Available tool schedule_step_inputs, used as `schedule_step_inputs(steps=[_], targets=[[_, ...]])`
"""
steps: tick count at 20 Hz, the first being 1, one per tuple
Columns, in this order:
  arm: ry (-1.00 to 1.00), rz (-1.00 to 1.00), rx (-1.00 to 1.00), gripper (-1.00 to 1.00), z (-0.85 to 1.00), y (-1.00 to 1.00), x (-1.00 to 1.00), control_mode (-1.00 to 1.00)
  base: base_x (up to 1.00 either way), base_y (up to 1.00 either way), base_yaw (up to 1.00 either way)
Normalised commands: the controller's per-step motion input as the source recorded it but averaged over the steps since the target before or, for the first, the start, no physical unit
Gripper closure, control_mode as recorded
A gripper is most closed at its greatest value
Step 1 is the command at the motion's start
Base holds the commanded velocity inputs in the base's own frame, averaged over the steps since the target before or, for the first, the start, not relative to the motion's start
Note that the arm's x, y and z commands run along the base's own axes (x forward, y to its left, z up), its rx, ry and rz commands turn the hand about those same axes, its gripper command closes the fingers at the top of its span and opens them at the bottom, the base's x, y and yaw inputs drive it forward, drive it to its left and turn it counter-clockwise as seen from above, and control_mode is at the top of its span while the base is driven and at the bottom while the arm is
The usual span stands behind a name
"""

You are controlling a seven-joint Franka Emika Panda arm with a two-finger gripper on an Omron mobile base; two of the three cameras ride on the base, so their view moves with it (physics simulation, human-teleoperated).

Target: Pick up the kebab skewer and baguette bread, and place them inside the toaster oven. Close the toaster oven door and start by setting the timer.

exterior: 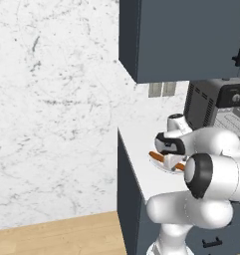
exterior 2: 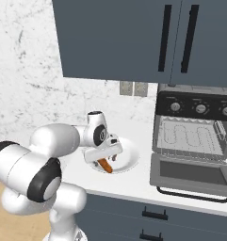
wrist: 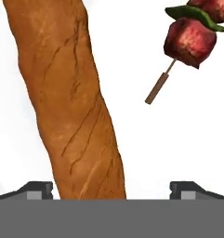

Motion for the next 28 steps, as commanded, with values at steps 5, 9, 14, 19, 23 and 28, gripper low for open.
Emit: schedule_step_inputs(steps=[5, 9, 14, 19, 23, 28], targets=[[0.0, 0.0, 0.0, -1.0, -0.26, -0.04, 0.0, -1.0, 0.0, 0.0, 0.0], [0.0, 0.0, 0.01, 1.0, -0.31, -0.01, 0.0, -1.0, 0.0, 0.0, 0.0], [-0.01, 0.0, 0.03, 1.0, -0.1, -0.15, -0.07, -1.0, 0.0, 0.0, 0.0], [0.0, 0.0, 0.0, 1.0, 0.12, -0.04, -0.06, -1.0, 0.0, 0.0, 0.0], [0.0, 0.0, 0.0, 1.0, 0.61, 0.0, -0.01, -1.0, 0.0, 0.0, 0.0], [0.0, 0.0, 0.0, 1.0, 0.78, -0.08, -0.13, -1.0, 0.0, 0.0, 0.0]])
